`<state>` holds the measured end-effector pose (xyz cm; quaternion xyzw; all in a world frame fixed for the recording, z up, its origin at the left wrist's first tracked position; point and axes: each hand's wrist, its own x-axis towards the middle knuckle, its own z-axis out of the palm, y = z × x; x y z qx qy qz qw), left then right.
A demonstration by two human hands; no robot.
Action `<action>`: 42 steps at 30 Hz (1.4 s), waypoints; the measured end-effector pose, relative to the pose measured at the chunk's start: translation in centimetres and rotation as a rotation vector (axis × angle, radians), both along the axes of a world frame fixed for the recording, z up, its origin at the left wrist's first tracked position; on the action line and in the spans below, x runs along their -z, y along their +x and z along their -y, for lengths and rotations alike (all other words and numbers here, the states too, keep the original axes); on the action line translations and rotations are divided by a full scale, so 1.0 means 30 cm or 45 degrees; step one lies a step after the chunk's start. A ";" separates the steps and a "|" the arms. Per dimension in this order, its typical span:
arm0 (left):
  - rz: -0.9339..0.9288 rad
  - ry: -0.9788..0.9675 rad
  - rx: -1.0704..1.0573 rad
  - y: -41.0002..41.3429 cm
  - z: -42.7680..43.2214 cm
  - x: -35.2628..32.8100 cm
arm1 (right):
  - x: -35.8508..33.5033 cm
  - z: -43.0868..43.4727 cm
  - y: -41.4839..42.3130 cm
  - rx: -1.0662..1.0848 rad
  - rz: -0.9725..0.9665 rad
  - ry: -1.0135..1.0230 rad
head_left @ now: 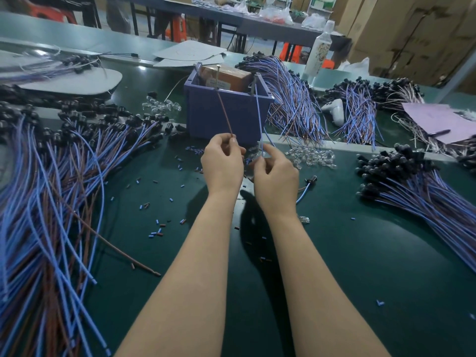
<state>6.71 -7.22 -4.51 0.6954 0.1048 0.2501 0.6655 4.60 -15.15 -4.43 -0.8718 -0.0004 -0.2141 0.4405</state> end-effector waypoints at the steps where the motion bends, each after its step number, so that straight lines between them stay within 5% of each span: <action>1: -0.001 0.004 0.001 0.000 0.000 0.000 | 0.000 0.000 -0.001 -0.002 -0.008 -0.007; 36: -0.086 0.158 0.080 -0.012 0.013 -0.010 | -0.007 -0.011 -0.018 -0.042 0.029 -0.013; 42: -0.092 0.139 0.254 -0.004 -0.003 -0.055 | -0.042 -0.001 -0.027 -0.115 0.007 0.003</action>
